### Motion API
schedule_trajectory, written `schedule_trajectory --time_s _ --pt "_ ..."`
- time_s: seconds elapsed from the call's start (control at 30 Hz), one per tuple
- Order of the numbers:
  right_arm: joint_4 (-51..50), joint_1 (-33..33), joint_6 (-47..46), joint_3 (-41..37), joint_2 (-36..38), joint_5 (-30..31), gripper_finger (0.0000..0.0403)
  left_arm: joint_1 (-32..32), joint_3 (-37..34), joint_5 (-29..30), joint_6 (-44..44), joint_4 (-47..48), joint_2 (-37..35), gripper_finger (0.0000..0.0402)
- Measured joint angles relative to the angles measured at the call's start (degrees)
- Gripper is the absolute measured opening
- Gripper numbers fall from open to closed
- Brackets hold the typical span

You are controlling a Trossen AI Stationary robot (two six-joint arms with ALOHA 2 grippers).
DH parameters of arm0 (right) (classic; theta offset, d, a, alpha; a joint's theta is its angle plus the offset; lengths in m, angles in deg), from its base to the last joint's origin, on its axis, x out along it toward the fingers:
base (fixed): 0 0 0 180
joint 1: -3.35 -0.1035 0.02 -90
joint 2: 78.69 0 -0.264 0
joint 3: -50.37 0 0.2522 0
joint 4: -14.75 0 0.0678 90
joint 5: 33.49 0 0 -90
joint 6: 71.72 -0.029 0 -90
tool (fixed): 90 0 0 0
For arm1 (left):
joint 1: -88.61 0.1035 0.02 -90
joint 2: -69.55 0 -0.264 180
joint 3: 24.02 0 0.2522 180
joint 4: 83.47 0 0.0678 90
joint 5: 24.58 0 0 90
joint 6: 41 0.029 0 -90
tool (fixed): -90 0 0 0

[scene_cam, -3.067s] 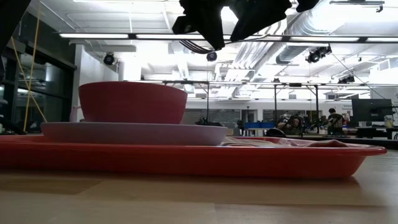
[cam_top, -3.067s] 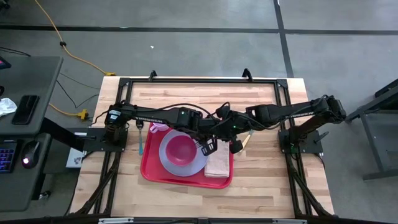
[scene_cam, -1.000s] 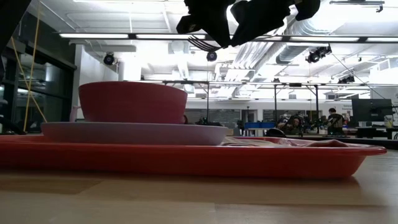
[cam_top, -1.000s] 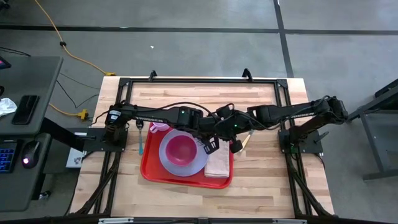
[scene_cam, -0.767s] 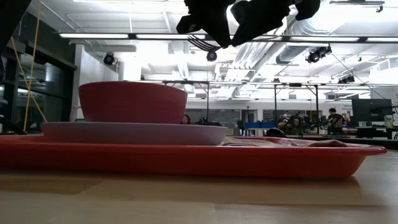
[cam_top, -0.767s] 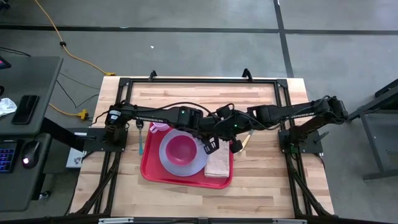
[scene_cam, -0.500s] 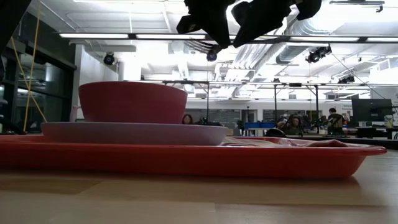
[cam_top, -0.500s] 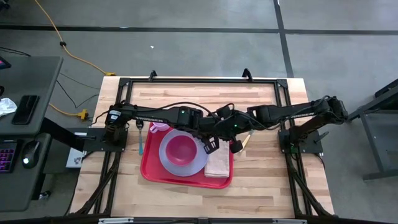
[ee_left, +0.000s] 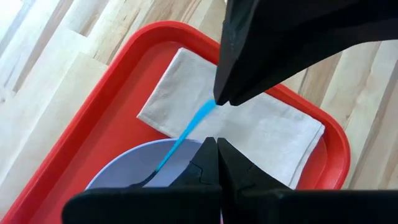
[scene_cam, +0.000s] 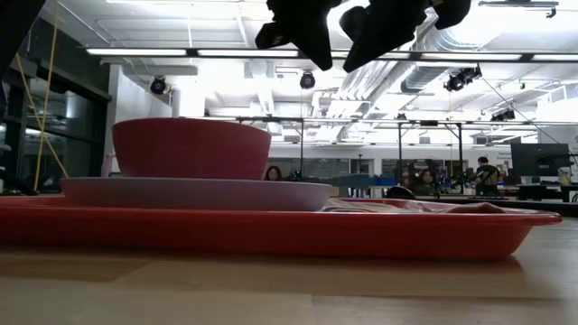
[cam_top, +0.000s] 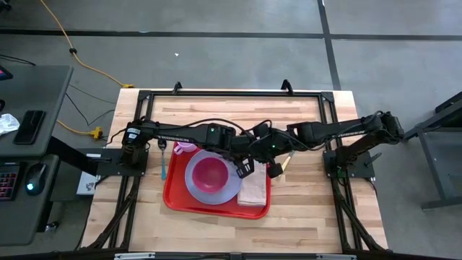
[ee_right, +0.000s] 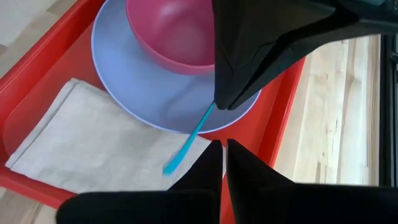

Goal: Set up tray
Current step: Remove the red bowl from the blue plate

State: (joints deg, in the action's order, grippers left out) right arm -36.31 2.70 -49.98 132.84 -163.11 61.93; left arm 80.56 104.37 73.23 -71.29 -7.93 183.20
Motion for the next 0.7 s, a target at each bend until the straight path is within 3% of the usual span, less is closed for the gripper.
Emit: schedule_trajectory --time_s 0.37,0.57,0.7 --pt "-1.2 0.6 -4.9 -0.1 -0.3 2.4 0.0001 -0.4 0.2 -1.6 1.3 9.5 -0.4 0.0021" --pt "-1.4 0.5 -6.5 0.0 -0.3 -0.3 0.0001 -0.4 0.2 2.1 -0.7 16.4 -1.8 0.0021" --pt "-1.7 0.4 -7.5 -0.3 -0.3 -1.2 0.0001 -0.3 0.2 5.7 -5.5 26.7 -3.5 0.0021"
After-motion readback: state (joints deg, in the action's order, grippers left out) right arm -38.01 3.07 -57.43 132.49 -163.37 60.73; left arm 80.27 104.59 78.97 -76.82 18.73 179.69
